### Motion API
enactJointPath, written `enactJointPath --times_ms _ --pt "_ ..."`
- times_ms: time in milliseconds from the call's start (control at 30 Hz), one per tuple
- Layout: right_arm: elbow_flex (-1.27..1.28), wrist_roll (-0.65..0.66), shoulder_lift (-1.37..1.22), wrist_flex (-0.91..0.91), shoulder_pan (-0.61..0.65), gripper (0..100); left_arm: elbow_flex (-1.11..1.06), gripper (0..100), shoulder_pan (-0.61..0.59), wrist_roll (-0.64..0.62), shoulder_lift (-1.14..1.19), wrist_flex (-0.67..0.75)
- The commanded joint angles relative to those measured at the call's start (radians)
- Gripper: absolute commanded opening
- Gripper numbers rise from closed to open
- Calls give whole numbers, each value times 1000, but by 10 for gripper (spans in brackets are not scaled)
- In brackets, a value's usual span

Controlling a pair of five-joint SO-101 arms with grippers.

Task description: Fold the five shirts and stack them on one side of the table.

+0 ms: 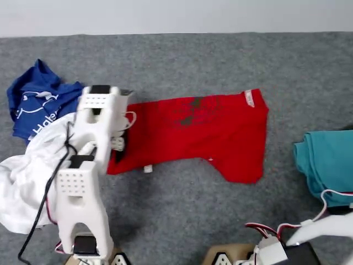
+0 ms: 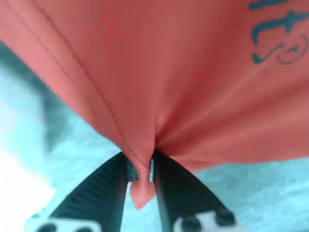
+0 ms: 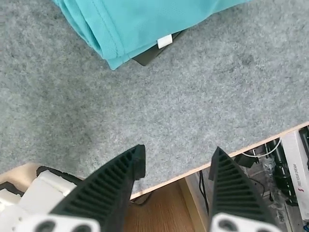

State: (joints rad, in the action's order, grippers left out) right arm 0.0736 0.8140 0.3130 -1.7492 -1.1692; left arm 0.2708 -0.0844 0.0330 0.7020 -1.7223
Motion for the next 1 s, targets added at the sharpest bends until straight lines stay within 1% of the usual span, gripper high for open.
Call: enactJointPath --times_ms 0,100,200,233,333,400,567,800,967 --pt "-14 11 38 -28 -1 230 -36 1 -84 58 -100 -32" --pt "-14 9 38 -28 2 230 -50 2 -104 84 -112 -32" --pt "-12 9 38 -28 2 230 -50 7 -87 89 -115 -32" --pt "-12 9 38 -28 2 230 -50 24 -78 89 -118 -32" --pt "-12 9 38 -28 2 230 -50 140 -44 89 -121 -32" --pt "-12 9 38 -30 1 230 -45 191 -25 89 -121 -31" --pt "-12 9 38 -31 -4 230 -35 196 26 104 -157 -31" --pt "-12 9 38 -33 -4 230 -35 196 94 107 -379 -31" --pt "-12 9 38 -33 -4 230 -35 196 146 107 -491 -31"
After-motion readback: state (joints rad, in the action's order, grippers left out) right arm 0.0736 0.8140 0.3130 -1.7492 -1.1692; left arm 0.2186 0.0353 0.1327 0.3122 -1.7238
